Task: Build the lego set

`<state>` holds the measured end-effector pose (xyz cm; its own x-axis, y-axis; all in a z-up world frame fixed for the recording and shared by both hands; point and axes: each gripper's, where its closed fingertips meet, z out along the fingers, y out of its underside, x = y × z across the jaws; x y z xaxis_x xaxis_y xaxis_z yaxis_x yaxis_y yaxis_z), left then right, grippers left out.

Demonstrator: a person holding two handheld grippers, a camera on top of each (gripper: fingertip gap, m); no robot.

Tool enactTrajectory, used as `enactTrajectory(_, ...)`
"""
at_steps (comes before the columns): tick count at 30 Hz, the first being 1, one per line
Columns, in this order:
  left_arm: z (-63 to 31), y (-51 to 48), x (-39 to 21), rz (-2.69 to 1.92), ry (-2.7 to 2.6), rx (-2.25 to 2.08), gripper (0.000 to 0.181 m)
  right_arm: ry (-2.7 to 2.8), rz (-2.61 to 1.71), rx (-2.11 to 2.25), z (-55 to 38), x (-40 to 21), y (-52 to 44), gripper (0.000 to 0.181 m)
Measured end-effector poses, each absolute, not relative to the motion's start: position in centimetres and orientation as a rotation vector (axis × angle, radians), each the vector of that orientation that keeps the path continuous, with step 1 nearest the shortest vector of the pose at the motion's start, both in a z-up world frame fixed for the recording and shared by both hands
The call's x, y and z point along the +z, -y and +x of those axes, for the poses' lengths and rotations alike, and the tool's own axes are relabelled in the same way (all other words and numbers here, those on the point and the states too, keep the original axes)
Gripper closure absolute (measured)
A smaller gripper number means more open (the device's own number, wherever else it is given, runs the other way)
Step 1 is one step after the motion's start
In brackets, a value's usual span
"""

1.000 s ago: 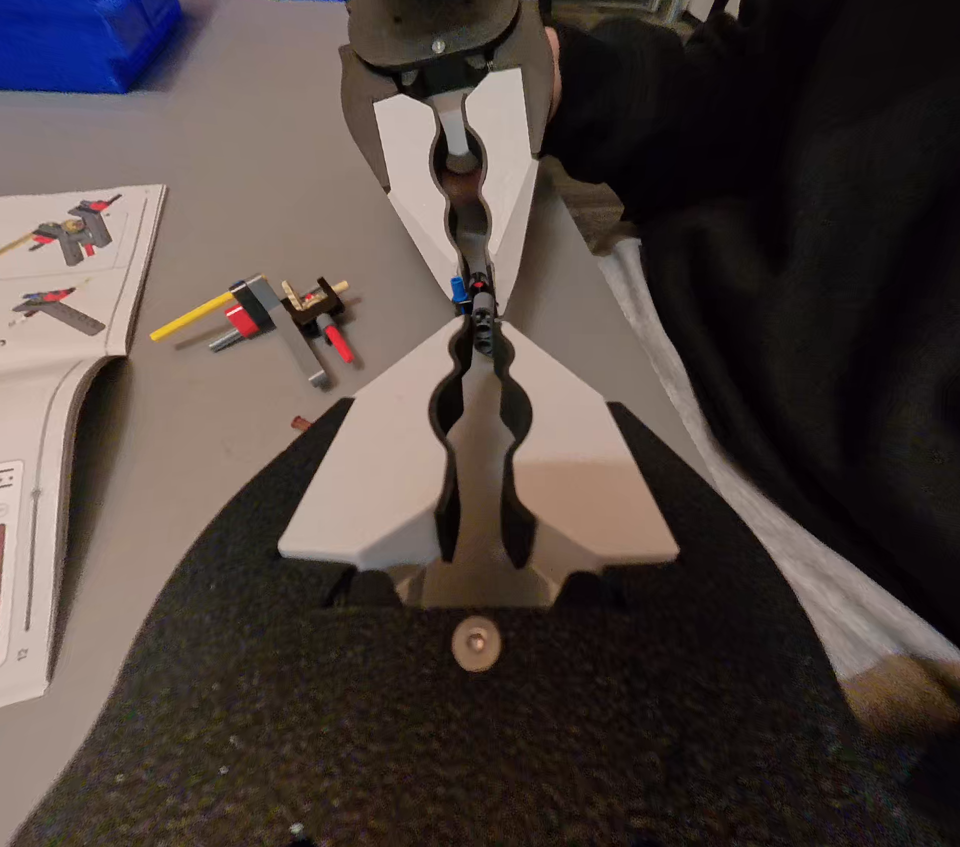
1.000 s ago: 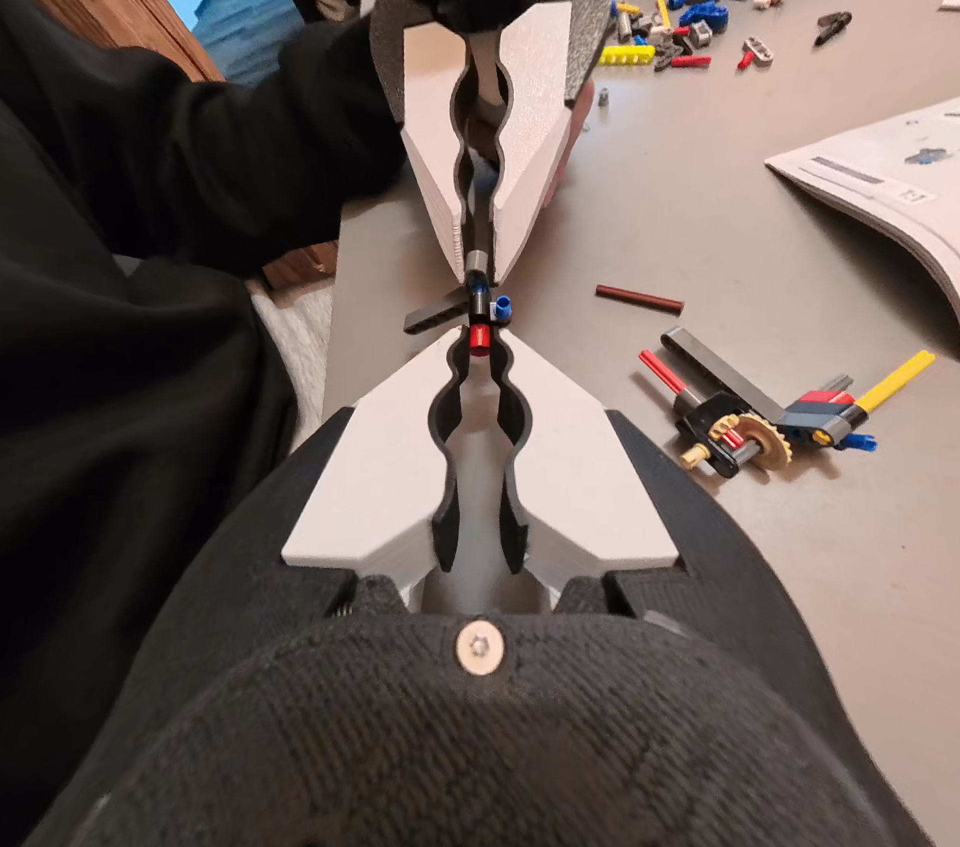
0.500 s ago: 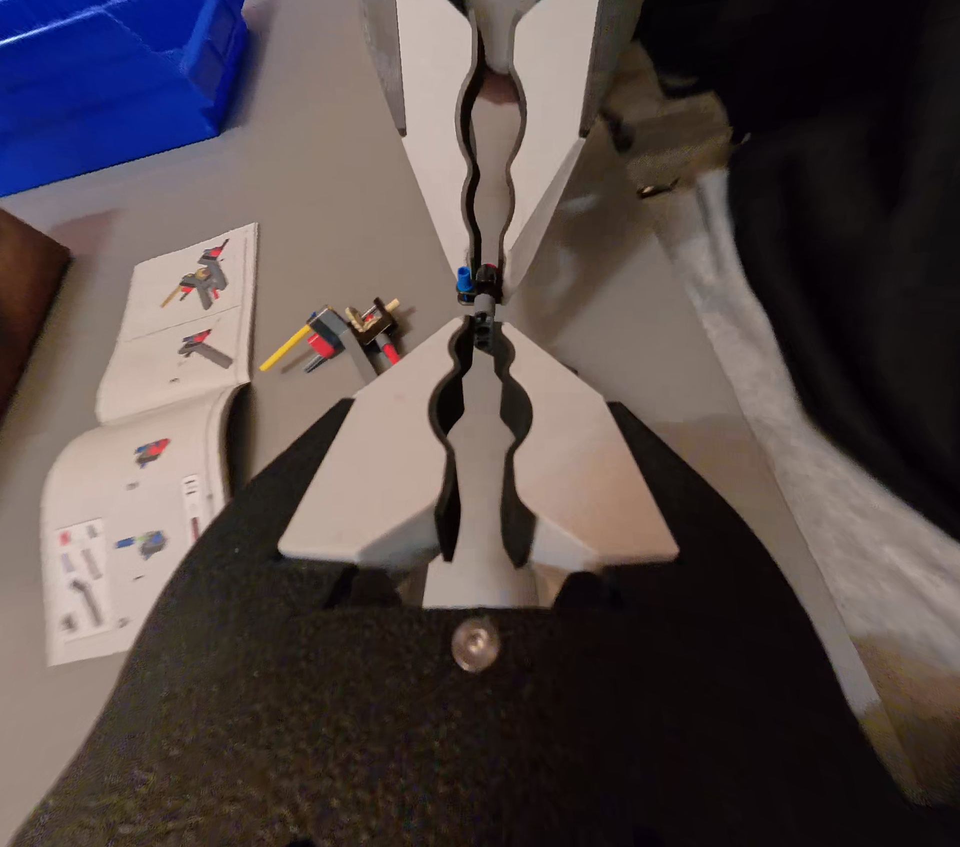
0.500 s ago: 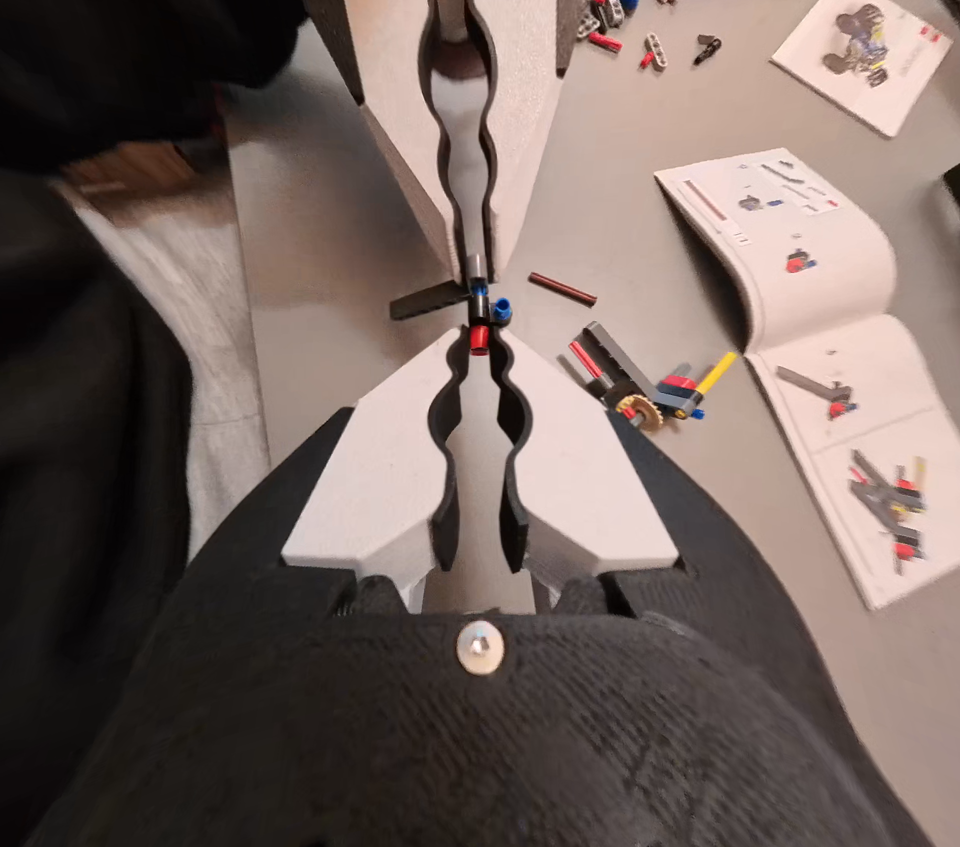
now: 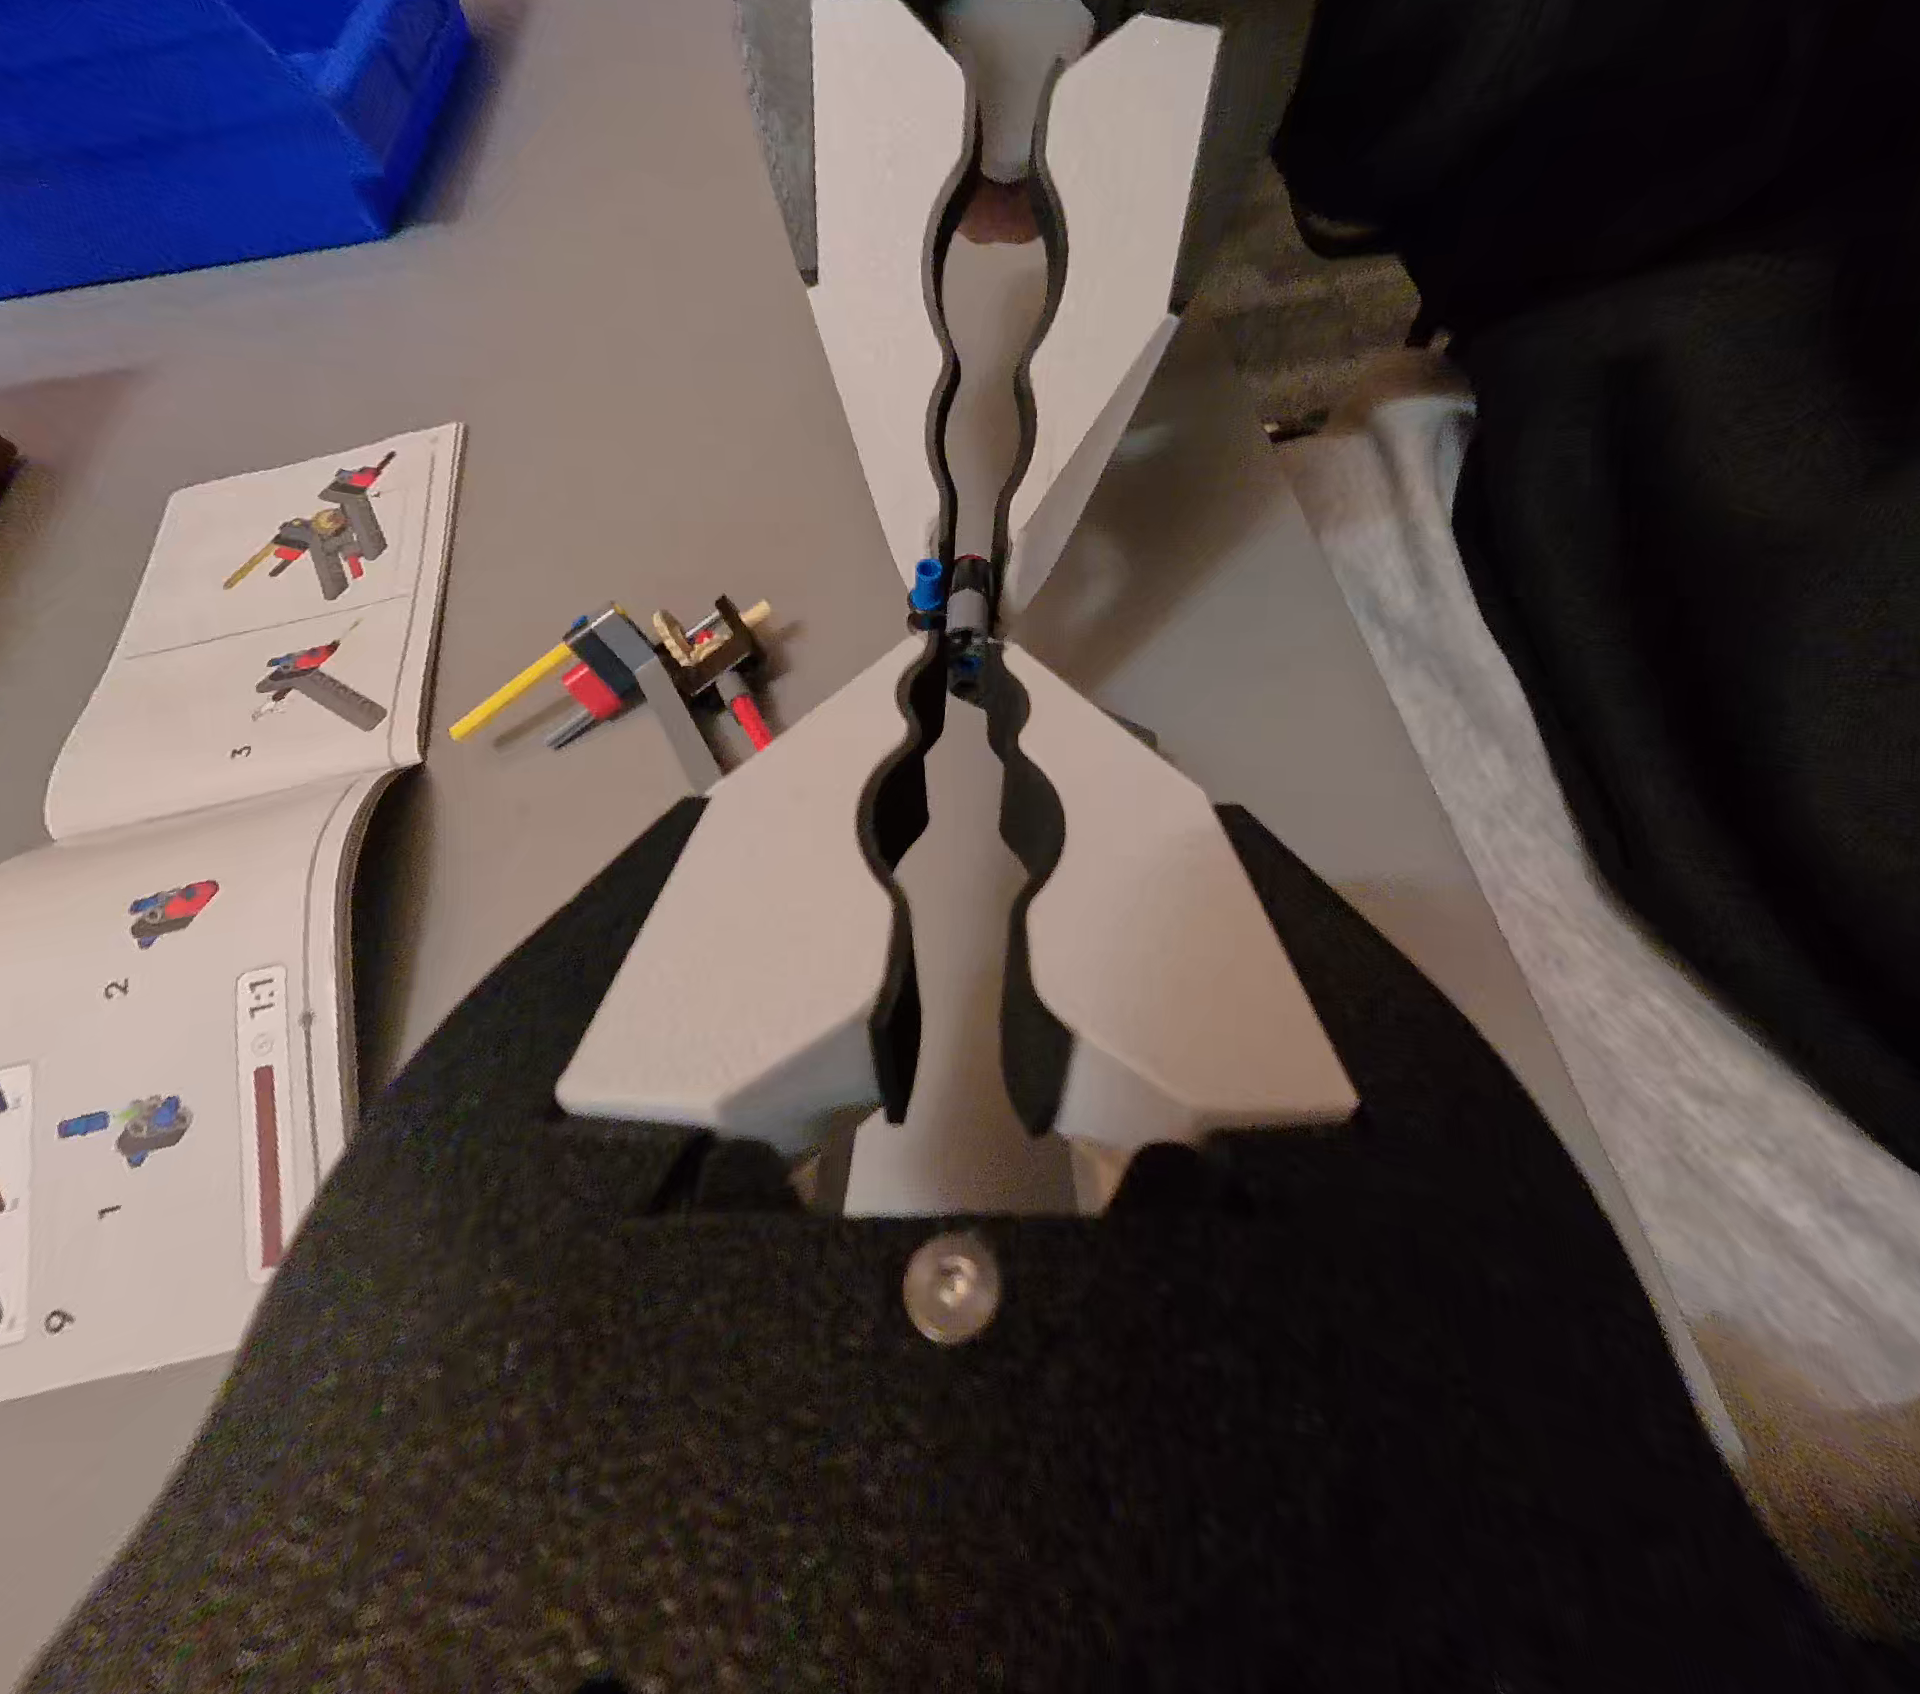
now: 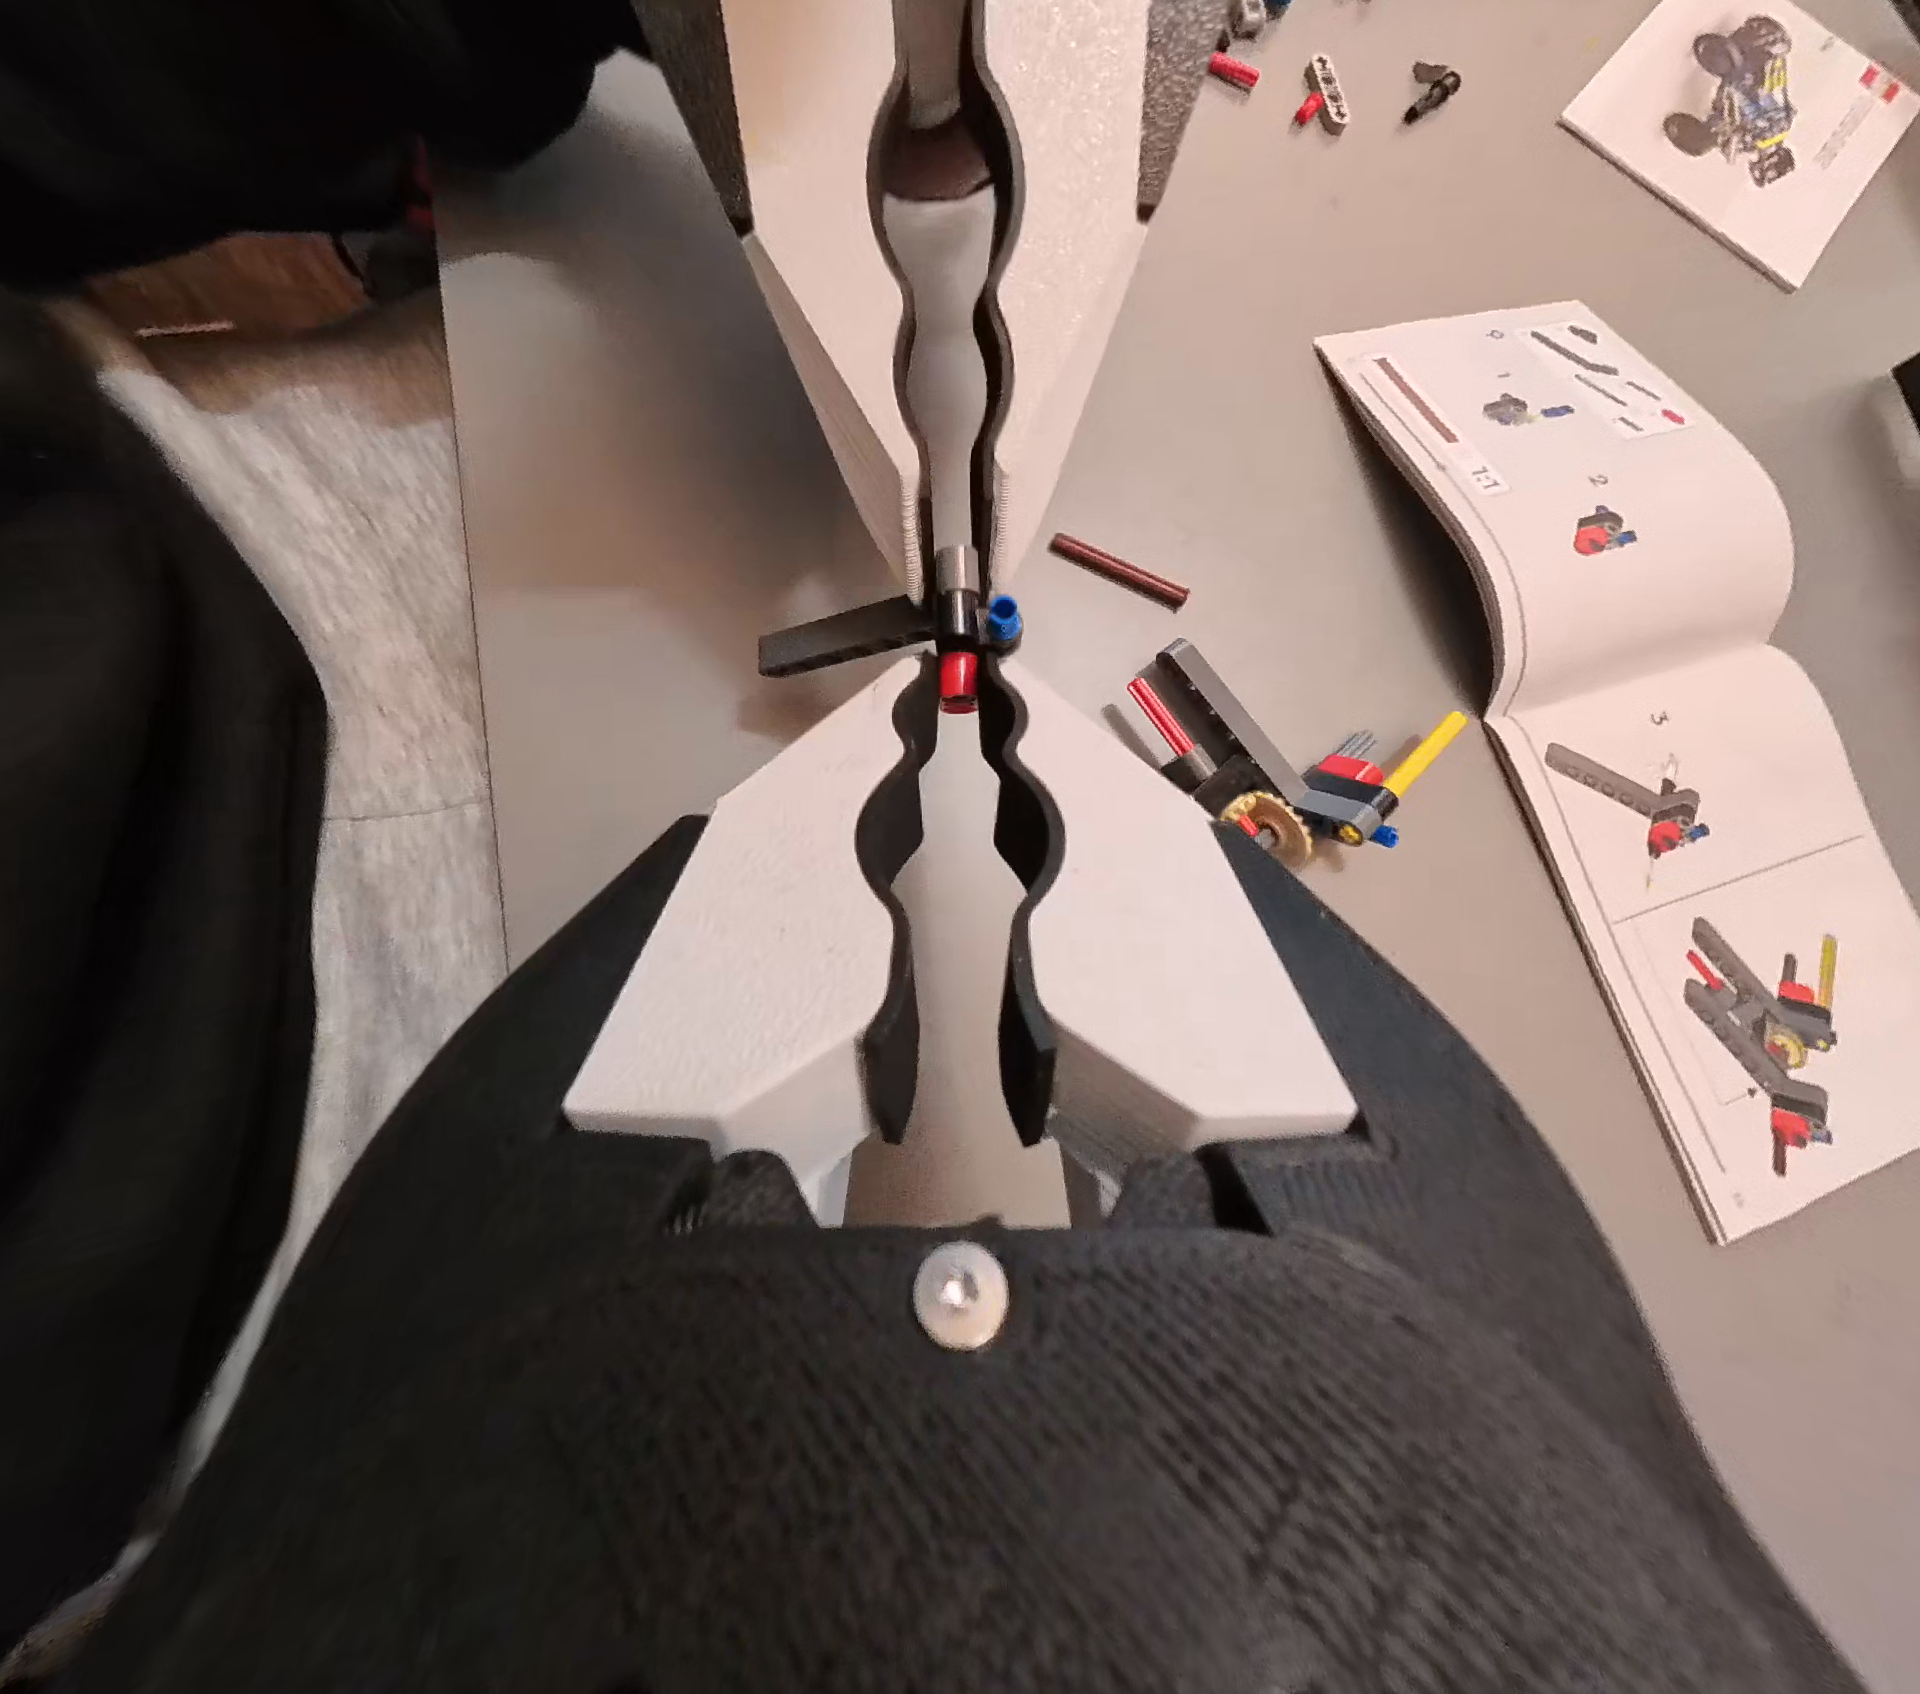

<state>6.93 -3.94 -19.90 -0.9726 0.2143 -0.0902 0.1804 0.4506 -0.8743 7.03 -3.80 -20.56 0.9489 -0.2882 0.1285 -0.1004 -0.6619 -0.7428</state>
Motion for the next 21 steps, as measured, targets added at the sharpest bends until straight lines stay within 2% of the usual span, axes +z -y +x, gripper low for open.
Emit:
enactTrajectory(8,6.7,3.7,-18.5,-0.339,2.581,1.679,0.176,-0.234,-2.178,-0.240,6.8,-19.2,3.4,0.176)
enactTrajectory(13,6.3,3.1,-14.0,-0.181,2.196,1.931,0.176,-0.276,-1.883,-0.204,6.3,-14.3,3.2,0.176)
enactTrajectory(18,5.5,3.0,-12.5,-0.188,2.111,1.968,0.176,-0.228,-1.876,-0.238,5.4,-13.4,2.9,0.168)
enactTrajectory(21,5.3,3.1,-12.5,-0.191,2.112,1.957,0.176,-0.229,-1.839,-0.238,5.3,-12.7,2.8,0.170)
